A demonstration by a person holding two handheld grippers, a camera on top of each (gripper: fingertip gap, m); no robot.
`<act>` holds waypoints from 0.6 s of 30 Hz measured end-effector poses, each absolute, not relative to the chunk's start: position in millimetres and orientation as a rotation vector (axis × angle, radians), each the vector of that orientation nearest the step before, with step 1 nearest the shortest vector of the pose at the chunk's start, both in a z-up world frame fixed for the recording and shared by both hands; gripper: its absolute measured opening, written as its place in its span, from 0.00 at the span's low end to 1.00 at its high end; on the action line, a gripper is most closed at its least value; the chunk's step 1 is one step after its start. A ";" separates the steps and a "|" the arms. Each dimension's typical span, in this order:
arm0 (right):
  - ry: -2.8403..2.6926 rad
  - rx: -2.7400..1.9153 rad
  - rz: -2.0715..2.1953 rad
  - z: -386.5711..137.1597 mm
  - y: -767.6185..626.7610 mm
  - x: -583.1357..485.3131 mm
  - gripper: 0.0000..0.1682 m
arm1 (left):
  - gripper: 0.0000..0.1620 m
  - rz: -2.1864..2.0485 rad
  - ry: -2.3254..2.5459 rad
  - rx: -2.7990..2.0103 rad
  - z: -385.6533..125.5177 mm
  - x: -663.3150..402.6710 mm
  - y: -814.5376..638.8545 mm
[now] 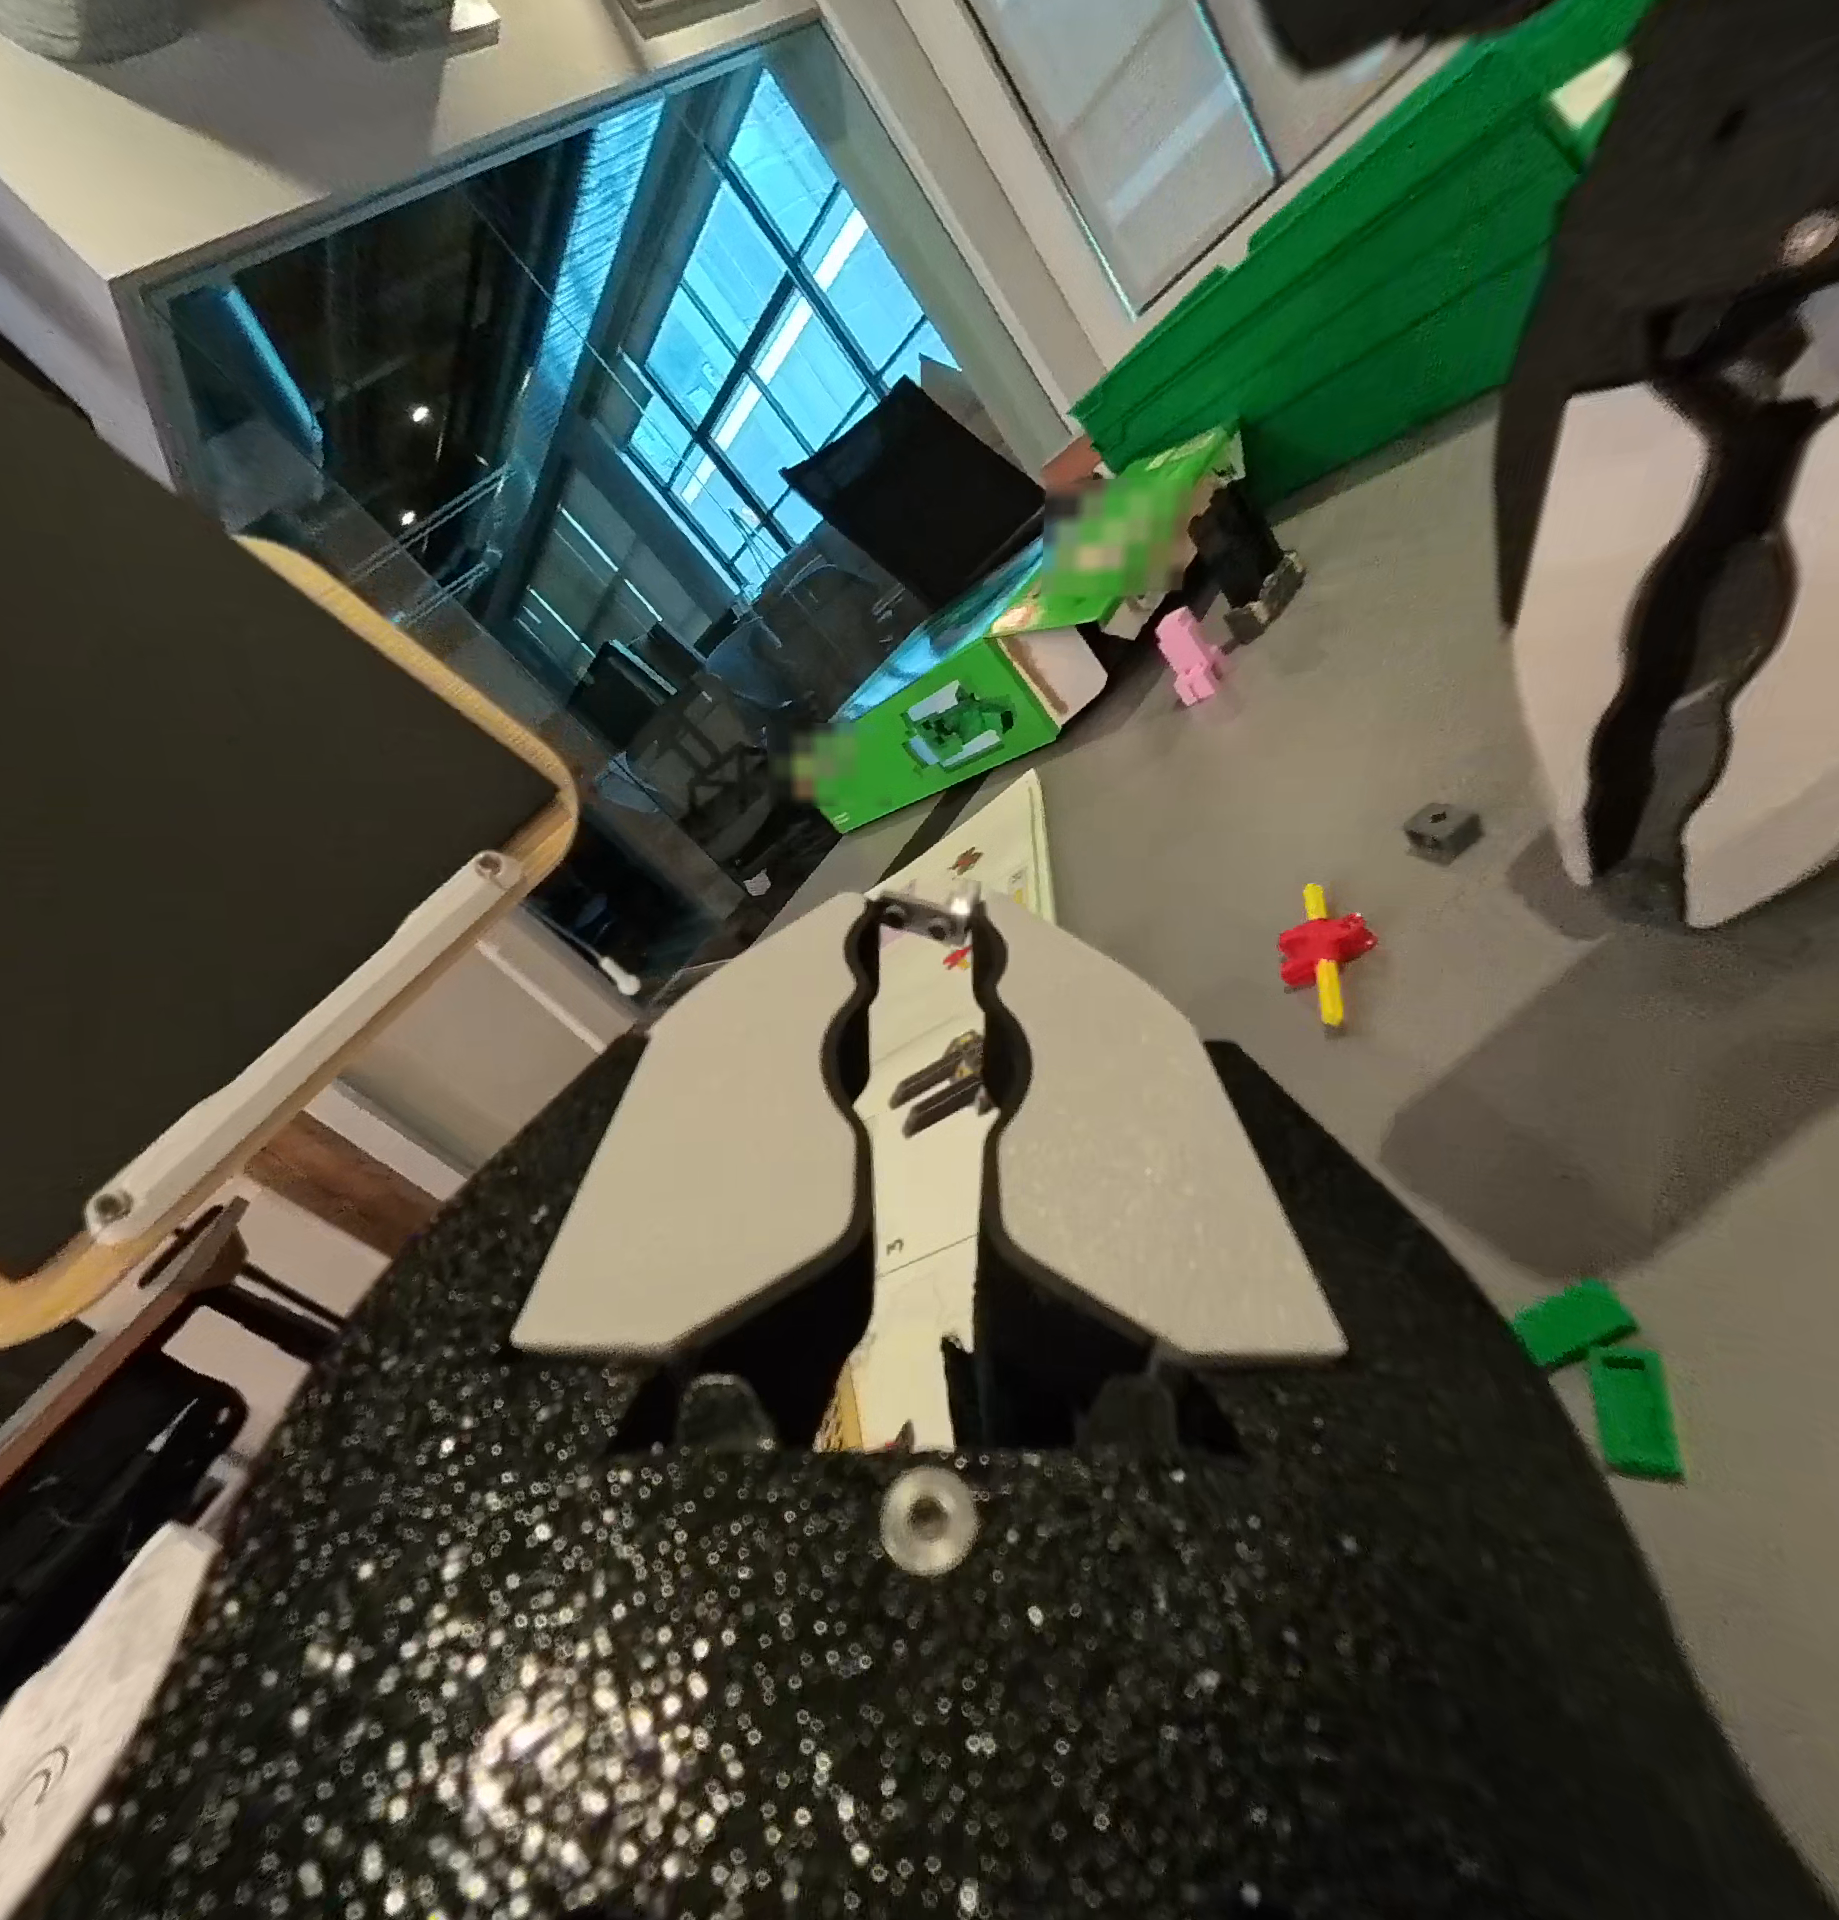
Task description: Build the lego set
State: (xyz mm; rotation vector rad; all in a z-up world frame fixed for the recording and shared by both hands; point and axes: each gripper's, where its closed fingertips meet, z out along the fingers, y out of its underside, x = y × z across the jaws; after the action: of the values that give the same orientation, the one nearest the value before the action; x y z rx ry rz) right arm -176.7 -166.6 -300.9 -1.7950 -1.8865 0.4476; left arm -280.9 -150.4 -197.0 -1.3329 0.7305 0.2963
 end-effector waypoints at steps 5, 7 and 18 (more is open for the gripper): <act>-1.822 -1.750 0.525 -297.6 -168.2 -170.0 0.16 | 0.10 0.302 0.757 -1.338 -200.3 -276.7 -150.3; -1.849 -1.703 0.610 -292.7 -172.9 -168.8 0.16 | 0.10 0.294 0.749 -1.342 -200.3 -277.8 -150.1; -2.013 -1.561 0.785 -292.7 -181.1 -164.6 0.12 | 0.10 0.276 0.749 -1.353 -202.1 -277.8 -149.2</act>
State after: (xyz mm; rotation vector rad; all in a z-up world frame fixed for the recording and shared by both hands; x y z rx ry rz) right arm -164.6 -181.1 -292.7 -1.5612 -2.0127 0.7854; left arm -277.8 -149.2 -202.1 -1.3530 0.7492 0.2759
